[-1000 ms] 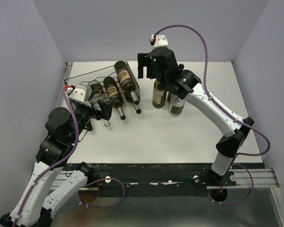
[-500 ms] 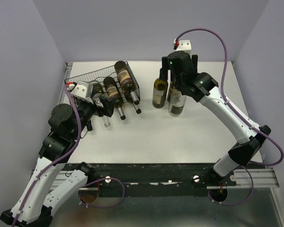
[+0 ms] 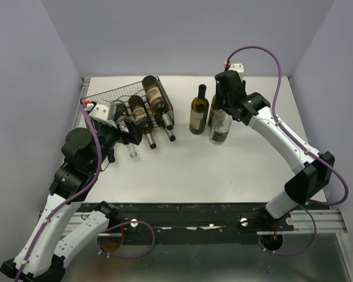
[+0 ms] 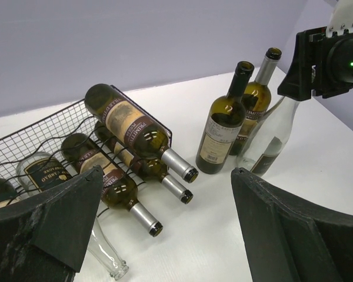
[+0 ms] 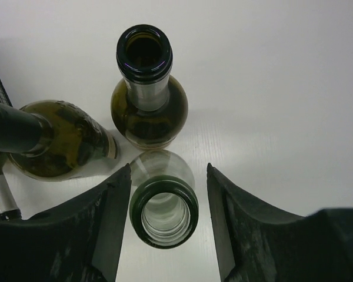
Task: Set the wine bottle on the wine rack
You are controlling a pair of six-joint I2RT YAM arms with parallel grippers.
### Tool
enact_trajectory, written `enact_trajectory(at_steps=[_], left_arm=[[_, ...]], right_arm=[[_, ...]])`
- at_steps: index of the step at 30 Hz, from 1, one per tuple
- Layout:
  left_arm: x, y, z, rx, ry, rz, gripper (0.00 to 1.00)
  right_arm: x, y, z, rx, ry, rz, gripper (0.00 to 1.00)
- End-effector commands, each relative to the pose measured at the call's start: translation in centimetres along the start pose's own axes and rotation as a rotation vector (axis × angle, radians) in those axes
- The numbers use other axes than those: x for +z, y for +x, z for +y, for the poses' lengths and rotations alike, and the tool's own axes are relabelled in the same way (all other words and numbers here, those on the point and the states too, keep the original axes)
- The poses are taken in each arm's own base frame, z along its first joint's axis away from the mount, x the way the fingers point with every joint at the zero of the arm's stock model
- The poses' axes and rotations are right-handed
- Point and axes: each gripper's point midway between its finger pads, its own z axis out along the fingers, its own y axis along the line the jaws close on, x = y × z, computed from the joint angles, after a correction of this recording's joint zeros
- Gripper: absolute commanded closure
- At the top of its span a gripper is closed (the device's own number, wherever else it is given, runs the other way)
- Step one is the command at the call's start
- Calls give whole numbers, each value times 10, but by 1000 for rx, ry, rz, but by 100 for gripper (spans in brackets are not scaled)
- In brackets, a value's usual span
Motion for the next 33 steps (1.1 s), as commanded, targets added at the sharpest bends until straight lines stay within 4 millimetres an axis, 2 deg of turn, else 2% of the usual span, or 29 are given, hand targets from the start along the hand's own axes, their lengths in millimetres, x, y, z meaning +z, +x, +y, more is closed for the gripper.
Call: enact_trajectory(at_steps=[1, 4, 6, 8, 9, 11, 16, 22, 24, 33], left_arm=[[-1, 3, 1, -7, -4, 0, 1], [0, 5, 0, -2, 5, 4, 1], [1, 6, -2, 1, 19, 3, 1], [4, 8, -2, -8, 18, 6, 1], [6, 8, -1, -28, 5, 4, 1], [10, 9, 3, -60, -25, 2, 1], [18, 22, -4, -82, 19, 11, 1], [15, 45, -56, -50, 342, 76, 1], [16, 59, -69, -79, 420, 96, 1], [18, 117, -99, -103, 593, 223, 1]], right_arm=[[-3, -8, 7, 35, -46, -20, 43], [-6, -10, 5, 34, -46, -19, 58], [-9, -12, 7, 32, -63, -17, 74], [-14, -15, 8, 30, -80, -16, 93], [-16, -16, 8, 30, -90, -13, 99], [-25, -21, 13, 26, -136, -11, 99], [-52, -35, 26, 21, -282, -11, 99], [-88, -37, 50, 13, -504, 36, 99], [-100, -37, 62, 12, -590, 56, 99], [-147, -39, 104, 60, -925, 124, 99]])
